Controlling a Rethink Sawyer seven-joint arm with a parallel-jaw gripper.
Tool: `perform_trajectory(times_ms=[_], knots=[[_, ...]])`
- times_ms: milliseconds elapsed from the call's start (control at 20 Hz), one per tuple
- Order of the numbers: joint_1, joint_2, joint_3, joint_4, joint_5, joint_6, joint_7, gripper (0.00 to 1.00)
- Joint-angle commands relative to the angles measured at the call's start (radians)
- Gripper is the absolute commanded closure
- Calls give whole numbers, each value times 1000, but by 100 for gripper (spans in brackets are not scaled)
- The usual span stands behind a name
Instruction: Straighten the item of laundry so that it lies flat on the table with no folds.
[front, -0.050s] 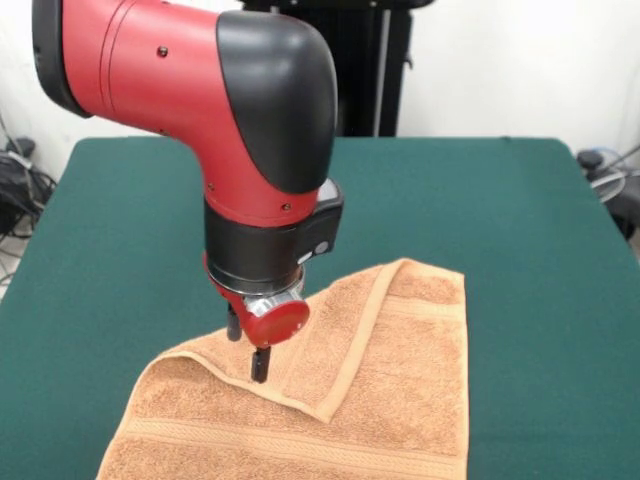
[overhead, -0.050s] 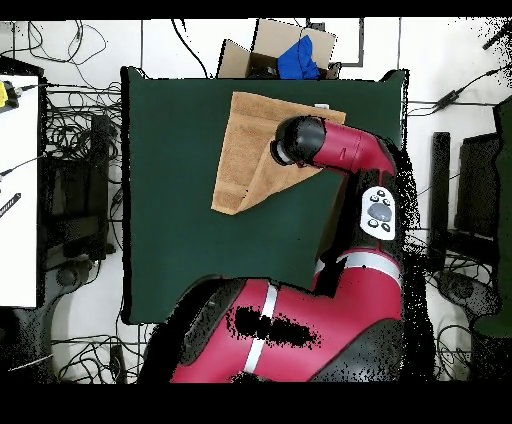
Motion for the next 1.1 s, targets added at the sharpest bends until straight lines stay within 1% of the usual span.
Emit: perform_trajectory(times_ms=[50,200,650,1100], knots=[[6,63,56,29,-5,-9,34,0],[12,71,47,17,-3,-9,51,0],[55,142,15,-37,16,-64,156,0],[76,185,24,-67,47,-85,204,0]])
